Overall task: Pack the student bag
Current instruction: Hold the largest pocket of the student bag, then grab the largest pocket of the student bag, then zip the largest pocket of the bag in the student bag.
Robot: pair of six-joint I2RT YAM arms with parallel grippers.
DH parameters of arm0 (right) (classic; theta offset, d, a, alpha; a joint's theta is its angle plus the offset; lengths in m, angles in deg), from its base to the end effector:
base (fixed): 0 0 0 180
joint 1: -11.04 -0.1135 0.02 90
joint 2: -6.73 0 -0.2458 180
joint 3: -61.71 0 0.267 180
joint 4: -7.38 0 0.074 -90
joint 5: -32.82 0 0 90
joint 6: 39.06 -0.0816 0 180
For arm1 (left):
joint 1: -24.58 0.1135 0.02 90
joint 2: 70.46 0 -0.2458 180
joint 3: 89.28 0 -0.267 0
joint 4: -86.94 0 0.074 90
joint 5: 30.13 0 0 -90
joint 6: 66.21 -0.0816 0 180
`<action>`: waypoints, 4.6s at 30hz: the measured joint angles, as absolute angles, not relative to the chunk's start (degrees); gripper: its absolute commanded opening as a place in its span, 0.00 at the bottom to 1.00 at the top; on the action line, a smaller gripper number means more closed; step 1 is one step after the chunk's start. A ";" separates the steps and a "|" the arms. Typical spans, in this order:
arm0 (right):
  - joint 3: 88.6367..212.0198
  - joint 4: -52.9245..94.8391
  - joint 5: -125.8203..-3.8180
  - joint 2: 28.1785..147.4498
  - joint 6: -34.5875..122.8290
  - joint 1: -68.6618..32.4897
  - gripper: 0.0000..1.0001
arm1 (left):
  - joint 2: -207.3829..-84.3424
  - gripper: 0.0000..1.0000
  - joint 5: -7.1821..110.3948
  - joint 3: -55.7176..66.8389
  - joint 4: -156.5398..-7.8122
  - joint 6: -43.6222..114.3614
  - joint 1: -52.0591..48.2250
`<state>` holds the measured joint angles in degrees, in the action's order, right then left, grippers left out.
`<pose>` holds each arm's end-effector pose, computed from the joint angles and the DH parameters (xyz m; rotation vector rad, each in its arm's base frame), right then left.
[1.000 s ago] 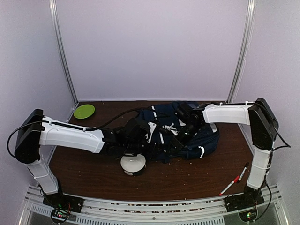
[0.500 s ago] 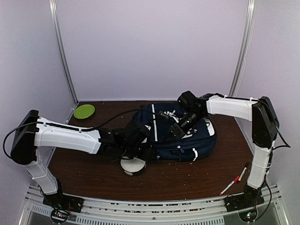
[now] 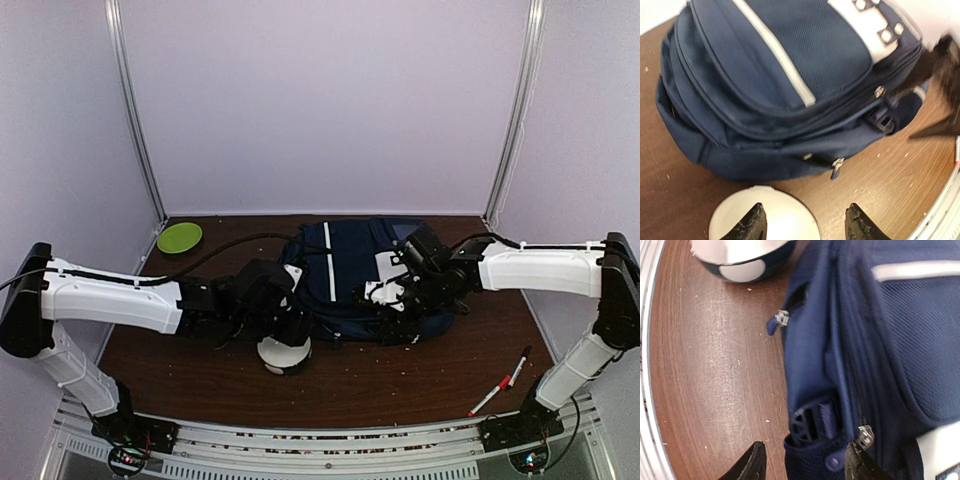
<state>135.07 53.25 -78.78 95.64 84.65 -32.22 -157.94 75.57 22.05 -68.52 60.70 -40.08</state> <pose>0.2301 0.2578 0.1561 -1.7325 1.9744 0.5544 0.1795 -0.3275 0.1683 0.4301 2.3266 -0.5831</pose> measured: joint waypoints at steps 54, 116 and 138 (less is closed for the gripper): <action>146.00 50.97 -78.63 106.06 76.15 -30.43 0.00 | -174.62 0.42 68.67 13.28 -80.48 62.73 -37.17; 139.95 45.73 -85.19 99.29 79.40 -25.03 0.00 | -166.90 0.00 64.08 14.25 -74.71 58.88 -35.03; 130.96 50.40 -85.52 94.89 92.02 5.59 0.32 | -165.96 0.00 57.76 16.91 -75.23 48.26 -27.86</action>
<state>130.96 50.40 -85.52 94.89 92.02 5.59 -165.96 57.76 16.91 -75.23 48.26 -27.86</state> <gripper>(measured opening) 0.160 0.048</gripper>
